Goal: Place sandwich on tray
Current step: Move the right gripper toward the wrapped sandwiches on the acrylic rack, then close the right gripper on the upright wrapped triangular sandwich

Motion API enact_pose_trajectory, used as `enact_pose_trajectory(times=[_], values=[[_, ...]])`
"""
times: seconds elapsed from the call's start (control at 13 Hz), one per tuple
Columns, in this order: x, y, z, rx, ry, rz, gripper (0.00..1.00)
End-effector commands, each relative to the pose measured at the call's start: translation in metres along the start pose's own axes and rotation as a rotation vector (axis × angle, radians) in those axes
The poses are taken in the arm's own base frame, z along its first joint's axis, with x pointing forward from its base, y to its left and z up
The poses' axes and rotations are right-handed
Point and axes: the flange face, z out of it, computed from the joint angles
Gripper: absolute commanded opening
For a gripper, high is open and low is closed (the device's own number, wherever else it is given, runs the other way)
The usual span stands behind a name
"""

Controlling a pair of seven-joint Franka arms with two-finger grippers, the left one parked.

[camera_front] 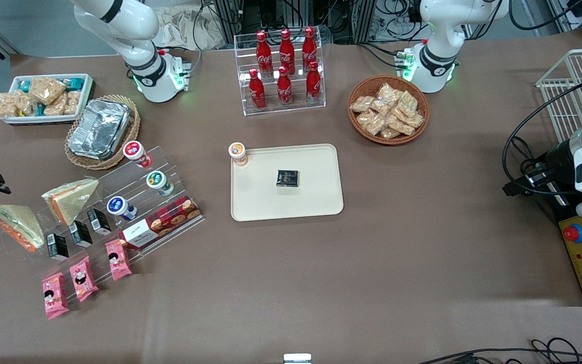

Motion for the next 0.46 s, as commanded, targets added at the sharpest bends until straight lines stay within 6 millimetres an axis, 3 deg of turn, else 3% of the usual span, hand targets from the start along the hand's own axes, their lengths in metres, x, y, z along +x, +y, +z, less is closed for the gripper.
enact_pose_trajectory(times=[0.0,0.38], values=[[0.007,0.008,0.016,-0.007,0.01,-0.046,1.0],[0.014,0.016,0.045,-0.004,-0.002,-0.072,1.0]])
